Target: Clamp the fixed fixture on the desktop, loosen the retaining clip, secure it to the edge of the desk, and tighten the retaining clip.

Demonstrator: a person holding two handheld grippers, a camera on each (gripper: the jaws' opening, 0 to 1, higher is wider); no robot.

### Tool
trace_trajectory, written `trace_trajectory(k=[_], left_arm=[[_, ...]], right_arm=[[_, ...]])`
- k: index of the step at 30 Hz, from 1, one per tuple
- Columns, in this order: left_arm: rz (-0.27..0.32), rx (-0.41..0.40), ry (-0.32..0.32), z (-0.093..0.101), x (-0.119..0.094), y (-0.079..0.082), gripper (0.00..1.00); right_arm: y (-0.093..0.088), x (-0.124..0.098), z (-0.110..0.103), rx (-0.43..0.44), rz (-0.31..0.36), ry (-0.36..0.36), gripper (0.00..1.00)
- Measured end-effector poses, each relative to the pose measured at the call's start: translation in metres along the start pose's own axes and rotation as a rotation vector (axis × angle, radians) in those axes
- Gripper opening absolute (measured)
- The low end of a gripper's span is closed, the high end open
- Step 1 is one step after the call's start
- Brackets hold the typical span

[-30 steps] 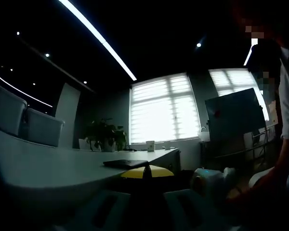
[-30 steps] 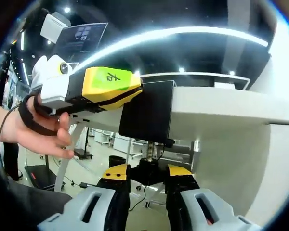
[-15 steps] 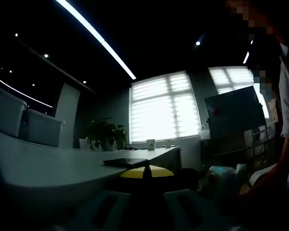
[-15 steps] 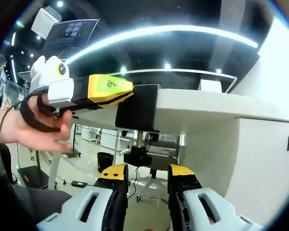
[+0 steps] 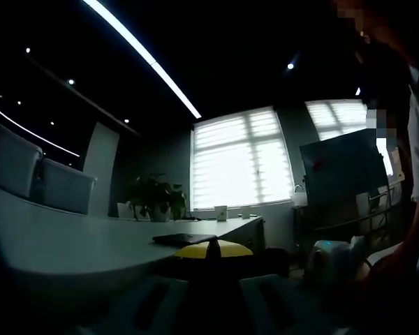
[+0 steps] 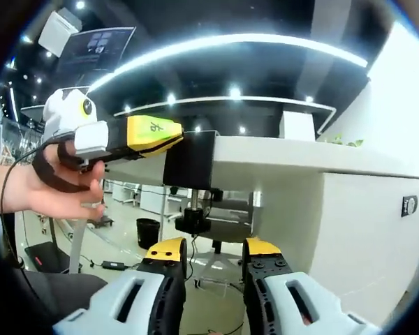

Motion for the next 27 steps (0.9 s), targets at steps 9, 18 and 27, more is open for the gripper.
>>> trace_trajectory(k=[9,18,27], left_arm=[[0.026,0.001,-0.037,0.016,0.001,0.016,0.1],[0.07,0.015,-0.035,0.024,-0.006,0.043,0.15],[0.082,0.049,-0.004,0.02,-0.013,0.064,0.15]], right_arm=[[-0.001,-0.019,-0.002,-0.001,-0.061,-0.006,0.33],[0.022,-0.029,-0.01,0.018,-0.037,0.042,0.37],[0.048,-0.035,-0.012,-0.04,-0.002,0.081,0.38]])
Point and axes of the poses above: the point that each gripper's makers call its tool centre point, and the gripper's own axes: x roughly forward along the fingers, z roughly to its right, y roughly out of its top, the point moved 2 cm from there along -x, roughly backward along the fingers
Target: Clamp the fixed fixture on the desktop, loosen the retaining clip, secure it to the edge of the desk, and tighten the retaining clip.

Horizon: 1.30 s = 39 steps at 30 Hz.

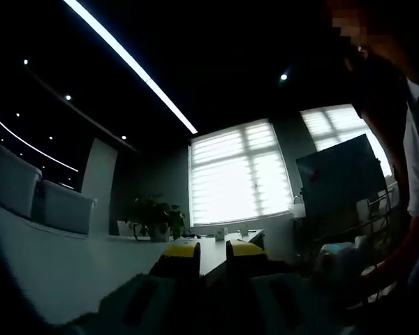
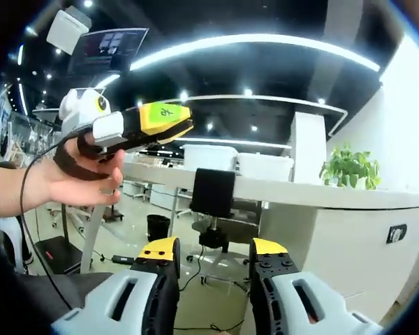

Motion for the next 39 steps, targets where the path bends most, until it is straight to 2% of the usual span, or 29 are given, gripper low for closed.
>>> trace_trajectory(k=[6,9,19,25,33,39], left_arm=[[0.001,0.001,0.022,0.0,-0.005,0.015,0.16],[-0.005,0.001,0.04,0.0,-0.008,0.019,0.17],[0.006,0.021,0.065,-0.002,-0.011,0.042,0.18],[0.005,0.052,0.077,0.001,-0.017,0.063,0.19],[-0.067,0.127,0.084,0.005,-0.037,0.083,0.21],[-0.111,0.142,0.129,0.0,-0.058,0.095,0.21]], right_arm=[[0.03,-0.005,0.004,-0.006,0.049,0.013,0.39],[0.044,-0.006,0.006,-0.037,0.06,0.036,0.39],[0.086,-0.011,0.023,-0.031,0.132,0.026,0.4],[0.117,-0.018,0.034,-0.071,0.164,0.035,0.42],[0.145,-0.033,0.042,-0.103,0.186,0.052,0.44],[0.157,-0.045,0.048,-0.111,0.178,0.058,0.45]])
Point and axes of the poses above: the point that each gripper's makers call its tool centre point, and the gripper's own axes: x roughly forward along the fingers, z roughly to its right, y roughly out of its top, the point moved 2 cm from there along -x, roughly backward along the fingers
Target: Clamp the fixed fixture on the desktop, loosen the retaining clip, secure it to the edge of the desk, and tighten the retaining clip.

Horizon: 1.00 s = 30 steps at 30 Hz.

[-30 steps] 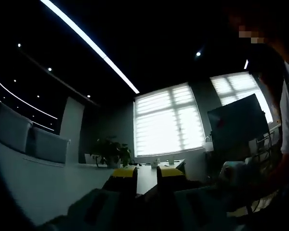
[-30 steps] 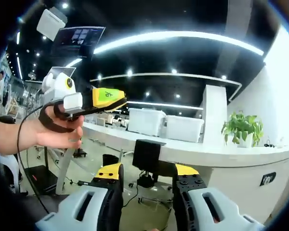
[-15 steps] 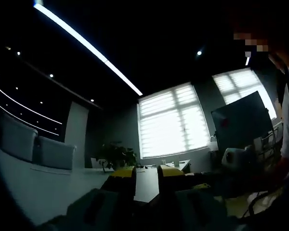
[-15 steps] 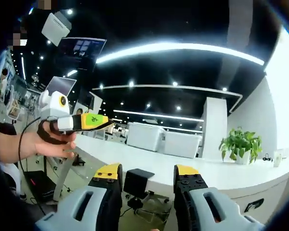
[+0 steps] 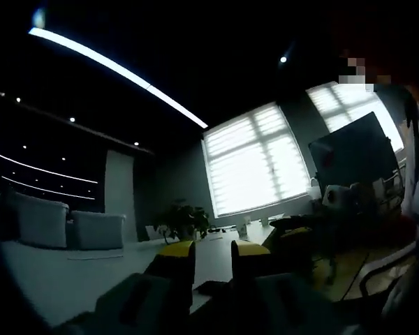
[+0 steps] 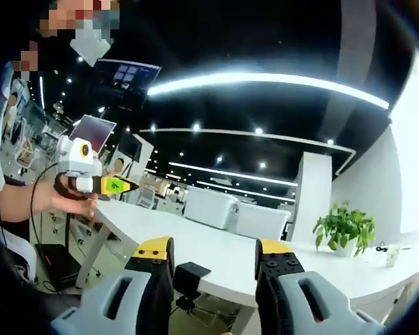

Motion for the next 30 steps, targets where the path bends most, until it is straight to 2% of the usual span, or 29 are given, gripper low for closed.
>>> trace_trajectory(k=[3,4,6,8,11,19,25,27,30], left_arm=[[-0.052,0.003,0.017,-0.005,-0.012,-0.003,0.22],[-0.055,0.004,0.018,-0.005,-0.016,-0.003,0.23],[-0.069,-0.001,0.038,-0.009,-0.026,-0.002,0.23],[-0.087,0.003,0.067,-0.014,-0.038,-0.002,0.23],[-0.124,0.026,0.106,-0.02,-0.05,-0.004,0.23],[-0.184,0.065,0.147,-0.028,-0.072,0.002,0.24],[-0.204,0.075,0.16,-0.027,-0.084,0.006,0.24],[-0.199,0.066,0.192,-0.03,-0.087,0.006,0.25],[-0.213,0.054,0.201,-0.031,-0.092,0.003,0.25]], right_arm=[[0.003,-0.003,0.001,-0.023,-0.021,0.019,0.46],[0.002,-0.003,-0.001,-0.018,-0.037,0.052,0.46],[0.0,-0.003,0.001,0.076,-0.066,0.078,0.47],[-0.005,-0.004,0.006,0.104,-0.108,0.095,0.47],[-0.006,-0.008,0.01,0.069,-0.133,0.094,0.47],[-0.001,-0.02,0.013,-0.021,-0.164,0.111,0.47],[0.002,-0.028,0.02,-0.014,-0.18,0.122,0.48],[0.002,-0.03,0.024,0.009,-0.187,0.121,0.49],[0.0,-0.035,0.032,0.009,-0.209,0.106,0.49]])
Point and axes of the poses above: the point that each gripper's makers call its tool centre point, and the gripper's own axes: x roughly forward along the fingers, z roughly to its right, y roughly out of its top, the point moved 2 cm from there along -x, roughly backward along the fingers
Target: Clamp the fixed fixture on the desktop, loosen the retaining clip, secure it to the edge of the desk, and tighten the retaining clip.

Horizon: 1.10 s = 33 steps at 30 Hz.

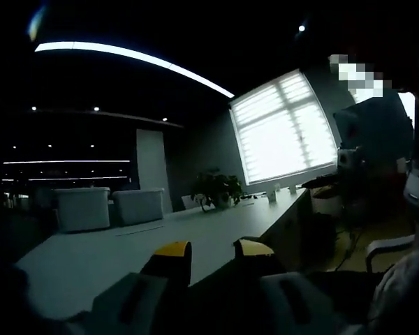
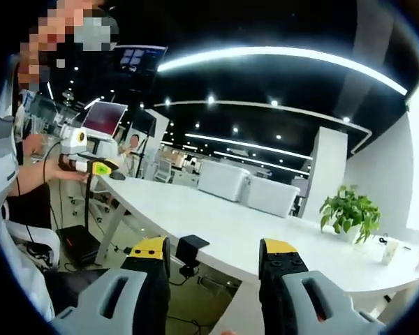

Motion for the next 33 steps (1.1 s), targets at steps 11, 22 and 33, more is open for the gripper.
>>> trace_trajectory(k=[11,22,33], left_arm=[[-0.047,-0.026,0.038,-0.006,-0.013,-0.016,0.26],[-0.102,-0.055,0.028,-0.002,-0.017,-0.032,0.26],[-0.149,-0.058,-0.007,0.006,-0.016,-0.044,0.27]], right_arm=[[-0.023,-0.011,-0.004,-0.038,-0.105,0.038,0.49],[-0.027,-0.013,-0.006,-0.031,-0.128,0.044,0.49],[-0.034,-0.013,-0.008,-0.021,-0.156,0.046,0.49]])
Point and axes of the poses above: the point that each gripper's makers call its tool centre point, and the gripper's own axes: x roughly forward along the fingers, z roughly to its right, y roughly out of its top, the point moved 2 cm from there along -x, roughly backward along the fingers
